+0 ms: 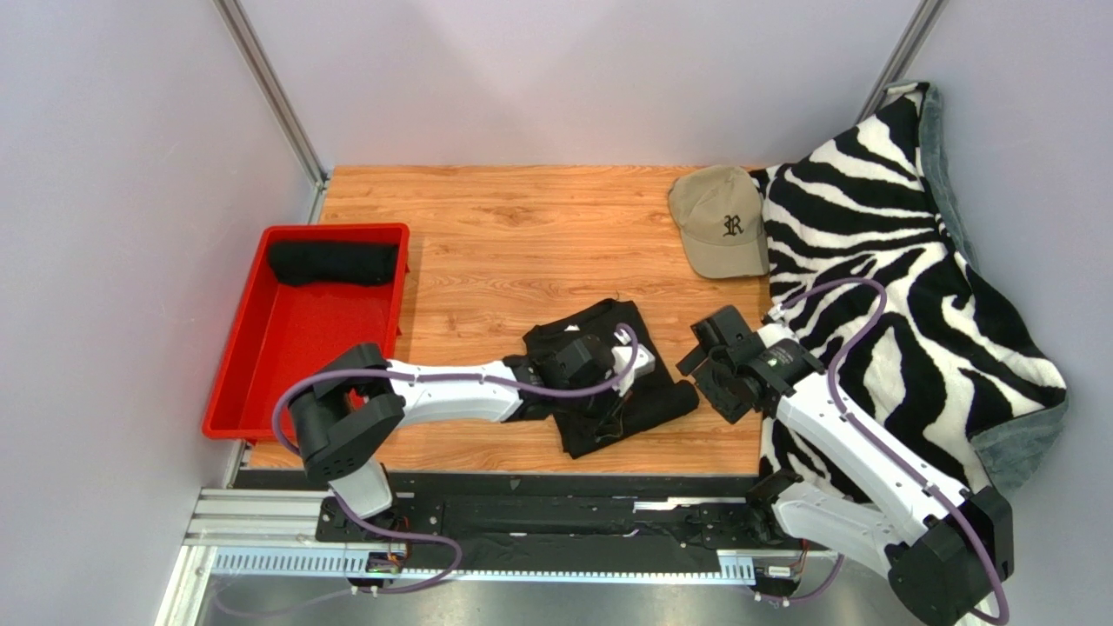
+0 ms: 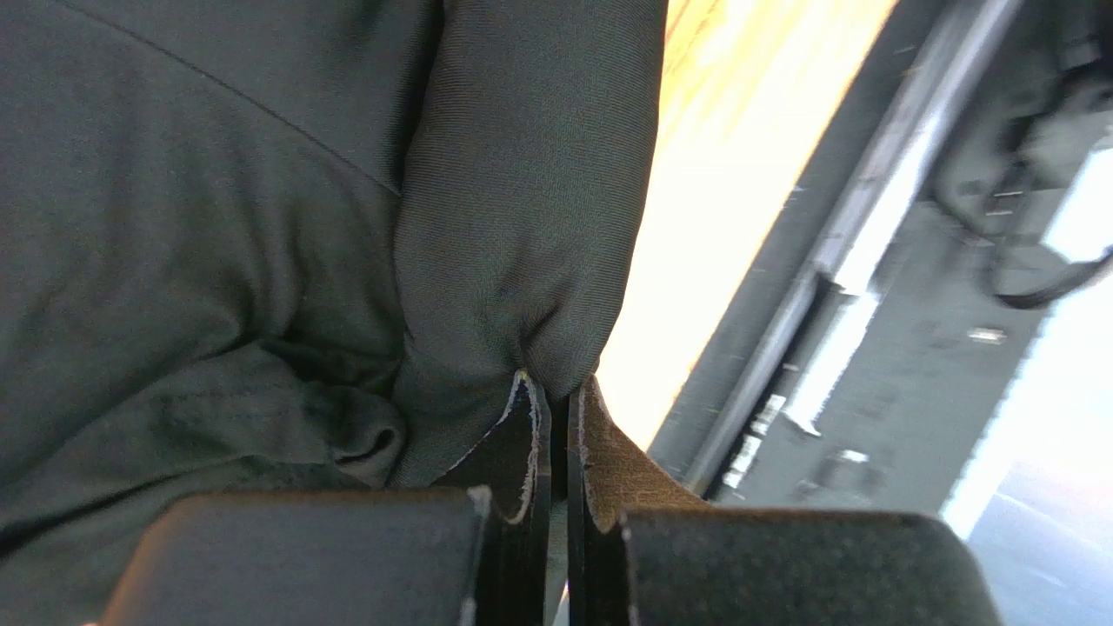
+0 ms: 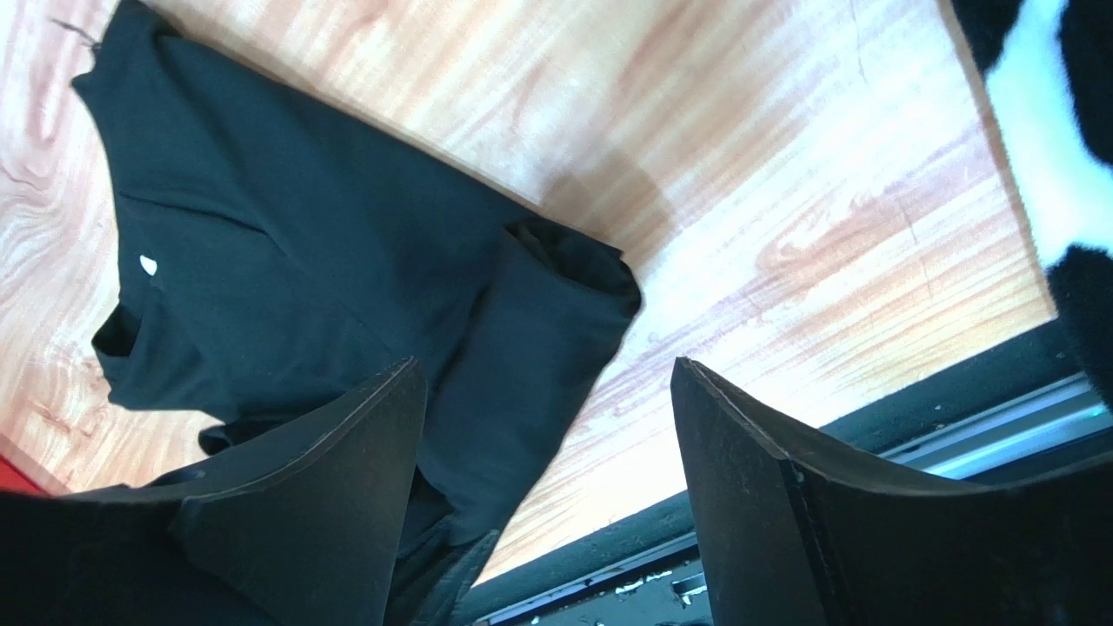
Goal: Roll the t-shirts
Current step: Roll the T-shirt to the center of the board.
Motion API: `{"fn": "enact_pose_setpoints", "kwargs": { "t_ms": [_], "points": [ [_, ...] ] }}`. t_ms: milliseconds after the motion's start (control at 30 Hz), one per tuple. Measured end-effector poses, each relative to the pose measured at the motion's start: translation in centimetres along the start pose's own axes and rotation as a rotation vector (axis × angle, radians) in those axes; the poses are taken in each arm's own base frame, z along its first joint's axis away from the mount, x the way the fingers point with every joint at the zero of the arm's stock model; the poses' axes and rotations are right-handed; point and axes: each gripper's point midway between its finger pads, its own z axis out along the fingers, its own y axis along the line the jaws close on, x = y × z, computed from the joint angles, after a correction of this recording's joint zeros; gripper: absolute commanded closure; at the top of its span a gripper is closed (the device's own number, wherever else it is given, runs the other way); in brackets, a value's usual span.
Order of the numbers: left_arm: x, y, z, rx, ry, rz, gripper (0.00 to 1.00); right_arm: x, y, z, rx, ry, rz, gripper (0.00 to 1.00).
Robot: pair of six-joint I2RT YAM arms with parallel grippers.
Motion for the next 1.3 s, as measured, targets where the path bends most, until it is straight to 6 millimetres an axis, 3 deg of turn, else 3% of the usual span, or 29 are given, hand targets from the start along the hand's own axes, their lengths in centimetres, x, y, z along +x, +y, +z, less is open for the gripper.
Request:
{"fn": "enact_pose_setpoints", "kwargs": {
  "t_ms": [500,933,1000,1033,1100,1133,1167,1233,1300],
  "points": [
    [0.6,0.6,0.1,0.394,0.108,-0.571,1.00,4.9,-1.3,1.4,-0.052,0.015,0.025,0.31],
    [1.0,-0.3,0.2,0.544,0.160,-0.765,1.00,5.2,0.4,4.1,-0.107,-0.074,0.080,0.37],
    [0.8,-0.4,0.1,0.554,0.160,-0.773,1.00,5.2,0.5,4.5,-0.104,-0.084,0.079,0.48],
    [0.7,-0.4,0.0,0.558,0.160,-0.777,1.00,5.3,0.5,4.7,-0.102,-0.086,0.078,0.61],
    [0.6,-0.4,0.0,0.562,0.157,-0.779,1.00,5.3,0.5,5.1,-0.092,-0.091,0.075,0.72],
    [0.6,-0.4,0.0,0.564,0.157,-0.780,1.00,5.4,0.5,5.2,-0.088,-0.091,0.071,0.85],
    [0.6,-0.4,-0.1,0.565,0.157,-0.781,1.00,5.5,0.4,5.4,-0.080,-0.093,0.070,0.92],
    [0.6,-0.4,-0.1,0.566,0.157,-0.779,0.96,5.5,0.1,5.7,-0.062,-0.094,0.060,1.00],
    [0.6,-0.3,-0.1,0.565,0.157,-0.773,0.86,5.5,0.1,5.7,-0.043,-0.095,0.047,1.00]
  ]
}}
